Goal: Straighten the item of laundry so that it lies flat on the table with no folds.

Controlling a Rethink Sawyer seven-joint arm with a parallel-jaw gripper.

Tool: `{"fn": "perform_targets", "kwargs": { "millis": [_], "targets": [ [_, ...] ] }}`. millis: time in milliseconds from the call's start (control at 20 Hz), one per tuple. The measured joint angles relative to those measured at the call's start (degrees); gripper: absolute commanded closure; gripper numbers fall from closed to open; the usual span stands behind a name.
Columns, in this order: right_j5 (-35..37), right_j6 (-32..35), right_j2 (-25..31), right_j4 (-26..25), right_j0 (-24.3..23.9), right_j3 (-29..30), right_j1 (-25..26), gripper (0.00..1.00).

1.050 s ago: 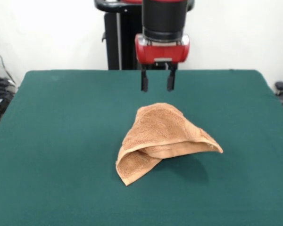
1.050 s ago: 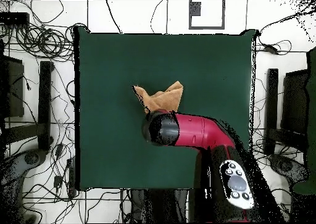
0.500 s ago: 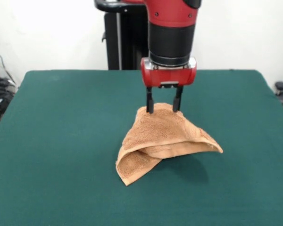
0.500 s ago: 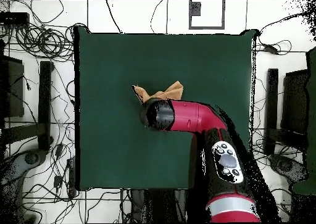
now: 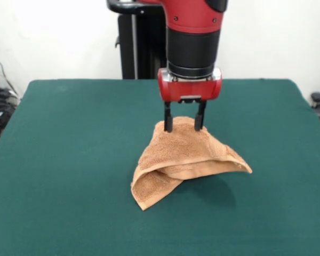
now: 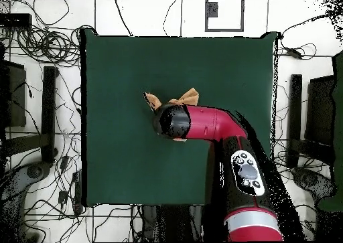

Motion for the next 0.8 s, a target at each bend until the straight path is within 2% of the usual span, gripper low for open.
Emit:
{"fn": "perform_targets", "kwargs": {
  "millis": [800],
  "targets": [
    [0.0,0.0,-0.02,0.18,3.85,-1.95,2.91,0.0]
  ]
}}
